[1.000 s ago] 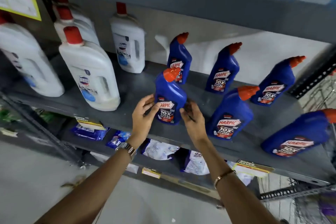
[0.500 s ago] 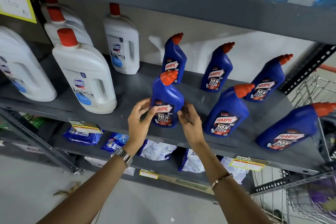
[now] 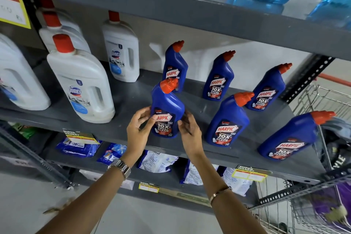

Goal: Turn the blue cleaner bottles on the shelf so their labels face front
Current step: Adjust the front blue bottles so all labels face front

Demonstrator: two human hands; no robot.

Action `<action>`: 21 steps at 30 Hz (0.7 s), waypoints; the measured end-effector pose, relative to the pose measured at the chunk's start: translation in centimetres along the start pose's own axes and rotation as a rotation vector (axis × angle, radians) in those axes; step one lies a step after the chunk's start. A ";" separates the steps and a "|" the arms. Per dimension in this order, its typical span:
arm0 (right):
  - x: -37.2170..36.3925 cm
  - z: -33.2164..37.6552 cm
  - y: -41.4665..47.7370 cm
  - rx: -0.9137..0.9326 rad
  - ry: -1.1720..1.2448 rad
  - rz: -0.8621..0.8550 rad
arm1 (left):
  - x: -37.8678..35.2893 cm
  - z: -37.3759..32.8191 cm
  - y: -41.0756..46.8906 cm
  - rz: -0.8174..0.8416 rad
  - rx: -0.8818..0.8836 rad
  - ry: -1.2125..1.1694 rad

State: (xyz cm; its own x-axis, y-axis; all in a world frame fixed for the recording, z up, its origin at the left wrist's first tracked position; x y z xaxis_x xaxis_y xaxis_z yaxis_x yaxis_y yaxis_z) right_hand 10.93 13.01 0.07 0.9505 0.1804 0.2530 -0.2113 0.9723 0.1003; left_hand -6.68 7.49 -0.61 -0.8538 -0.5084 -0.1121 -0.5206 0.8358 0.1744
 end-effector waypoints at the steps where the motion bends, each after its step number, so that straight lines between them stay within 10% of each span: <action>1: 0.0 0.0 -0.1 -0.001 -0.002 0.000 | 0.0 0.0 0.0 0.006 0.002 0.005; 10: 3.8 0.6 -5.1 0.034 0.032 -0.280 | 1.1 -1.3 -3.4 -0.205 -0.063 -0.137; 16: 15.4 -3.4 -8.7 -0.034 0.071 -0.678 | -8.9 -0.4 -8.8 0.245 0.043 -0.221; 21: 17.7 -3.5 -3.9 -0.120 0.116 -0.468 | -15.9 -1.3 -6.8 0.324 0.019 -0.125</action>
State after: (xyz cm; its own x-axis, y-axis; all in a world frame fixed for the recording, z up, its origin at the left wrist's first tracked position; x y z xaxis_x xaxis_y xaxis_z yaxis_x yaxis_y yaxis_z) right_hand 29.36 12.90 0.81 0.9577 -0.2706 0.0983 0.2653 0.9620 0.0642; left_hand 10.46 9.61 1.24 -0.9668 -0.1878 -0.1735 -0.2215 0.9540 0.2021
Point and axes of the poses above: each hand's wrist, its own y-axis towards the middle knuckle, its own x-axis out of the back of the hand, z = x × y, the point moved 10 cm from there along y, towards the middle knuckle, and after that the axes turned 5 degrees about -y, right-handed, at the moved point
